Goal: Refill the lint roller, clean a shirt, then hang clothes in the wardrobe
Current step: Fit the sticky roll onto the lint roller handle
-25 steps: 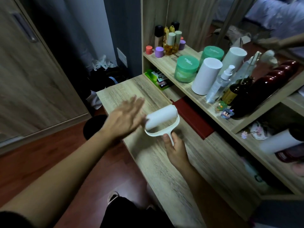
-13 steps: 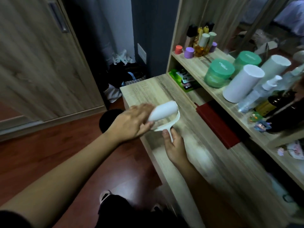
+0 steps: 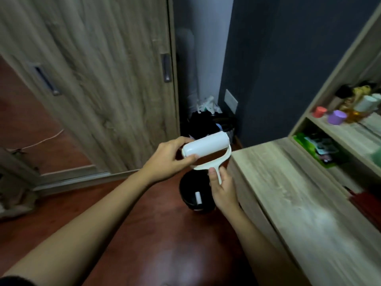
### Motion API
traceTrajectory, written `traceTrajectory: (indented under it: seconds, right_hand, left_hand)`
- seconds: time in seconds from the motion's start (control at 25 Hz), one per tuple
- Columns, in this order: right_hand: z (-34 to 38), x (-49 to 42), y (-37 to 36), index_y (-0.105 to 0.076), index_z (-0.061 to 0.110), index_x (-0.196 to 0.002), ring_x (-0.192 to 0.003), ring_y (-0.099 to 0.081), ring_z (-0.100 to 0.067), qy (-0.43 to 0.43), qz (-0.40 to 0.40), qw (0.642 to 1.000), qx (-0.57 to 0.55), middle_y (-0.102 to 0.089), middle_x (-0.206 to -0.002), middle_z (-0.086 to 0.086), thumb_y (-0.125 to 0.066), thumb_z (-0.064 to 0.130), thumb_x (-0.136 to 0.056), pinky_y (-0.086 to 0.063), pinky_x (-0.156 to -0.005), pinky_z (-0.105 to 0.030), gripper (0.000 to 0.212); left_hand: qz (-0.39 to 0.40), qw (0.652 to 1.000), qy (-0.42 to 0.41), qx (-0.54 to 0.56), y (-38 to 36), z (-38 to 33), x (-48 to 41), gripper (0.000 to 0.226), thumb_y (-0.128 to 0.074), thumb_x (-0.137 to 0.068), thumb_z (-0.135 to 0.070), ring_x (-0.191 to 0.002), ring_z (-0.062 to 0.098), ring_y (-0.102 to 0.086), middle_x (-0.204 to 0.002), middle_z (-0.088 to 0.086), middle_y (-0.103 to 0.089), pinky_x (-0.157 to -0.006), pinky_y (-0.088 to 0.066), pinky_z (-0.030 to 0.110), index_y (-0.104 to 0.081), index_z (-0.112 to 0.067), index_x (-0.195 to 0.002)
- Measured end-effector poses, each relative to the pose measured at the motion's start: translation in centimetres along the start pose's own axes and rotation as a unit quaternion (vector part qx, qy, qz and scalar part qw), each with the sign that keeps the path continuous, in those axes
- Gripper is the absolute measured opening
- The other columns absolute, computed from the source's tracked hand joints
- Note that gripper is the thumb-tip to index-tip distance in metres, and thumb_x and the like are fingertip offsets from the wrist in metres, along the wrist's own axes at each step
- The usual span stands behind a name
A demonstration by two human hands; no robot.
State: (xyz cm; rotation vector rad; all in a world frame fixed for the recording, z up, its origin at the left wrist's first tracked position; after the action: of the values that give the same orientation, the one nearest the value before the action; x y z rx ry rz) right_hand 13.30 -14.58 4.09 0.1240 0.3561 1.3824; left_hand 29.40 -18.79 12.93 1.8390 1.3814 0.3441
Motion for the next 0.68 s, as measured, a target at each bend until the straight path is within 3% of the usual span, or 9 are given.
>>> traceTrajectory:
  seconds: [0.12,0.24,0.4,0.56,0.68]
  right_hand:
    - [1.6,-1.6,-3.9,-0.049,0.005,-0.073,-0.056,-0.048,-0.008,0.013,0.001,1.000,-0.009,-0.048,-0.059,-0.002,-0.036,0.063,-0.081,-0.040,-0.059,-0.034,0.060]
    - [2.3,-4.3,-6.9,-0.046,0.002,-0.072,-0.055,-0.045,-0.007,0.024,0.000,1.000,-0.014,-0.044,-0.058,-0.002,-0.036,0.062,-0.082,-0.036,-0.056,-0.029,0.062]
    - [2.1,-10.2,-9.3,-0.046,0.001,-0.074,-0.053,-0.040,-0.008,0.012,-0.010,0.999,-0.042,-0.040,-0.058,-0.005,-0.036,0.065,-0.082,-0.034,-0.054,-0.029,0.065]
    - [1.0,-18.3,-11.3,-0.049,0.025,-0.070,-0.051,-0.045,-0.001,0.014,-0.028,0.998,-0.062,-0.046,-0.054,0.010,-0.039,0.059,-0.083,-0.035,-0.054,-0.018,0.038]
    - [0.6,-26.0,-12.0,-0.049,0.031,-0.073,-0.053,-0.050,0.003,0.020,-0.050,0.997,-0.060,-0.048,-0.054,0.011,-0.037,0.056,-0.081,-0.036,-0.054,-0.010,0.028]
  left_hand:
    - [0.000,1.000,0.017,0.003,2.9,3.4,-0.8,0.042,-0.056,-0.083,-0.043,-0.091,0.008,-0.062,-0.100,-0.007,-0.066,-0.075,-0.042,0.014,-0.060,-0.018,-0.117]
    - [0.000,0.999,0.037,0.010,5.2,6.6,-2.8,0.048,-0.052,-0.087,-0.045,-0.102,0.009,-0.061,-0.111,-0.004,-0.065,-0.084,-0.042,0.016,-0.056,-0.018,-0.126]
    - [-0.106,0.990,0.073,0.057,8.1,11.3,-7.4,0.050,-0.032,-0.094,-0.042,-0.107,0.017,-0.062,-0.117,0.004,-0.066,-0.095,-0.044,0.028,-0.058,-0.013,-0.125]
    - [-0.127,0.991,0.039,-0.029,9.0,15.8,-14.7,0.038,-0.037,-0.099,-0.029,-0.103,0.026,-0.062,-0.109,0.014,-0.068,-0.084,-0.039,0.023,-0.061,-0.005,-0.115]
    - [-0.075,0.991,0.011,-0.109,8.5,19.9,-22.1,0.038,-0.038,-0.097,-0.028,-0.098,0.031,-0.060,-0.102,0.019,-0.067,-0.081,-0.039,0.030,-0.061,-0.002,-0.112]
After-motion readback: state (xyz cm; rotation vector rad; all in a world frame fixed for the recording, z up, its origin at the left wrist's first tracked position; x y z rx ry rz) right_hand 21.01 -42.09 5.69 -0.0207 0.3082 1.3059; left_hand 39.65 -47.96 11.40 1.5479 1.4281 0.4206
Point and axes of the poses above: each hand's wrist, its own x-axis away from the middle knuckle, its own y-axis out of the back of the hand, z = x × y, the point moved 5 cm from there along -x, towards the middle knuckle
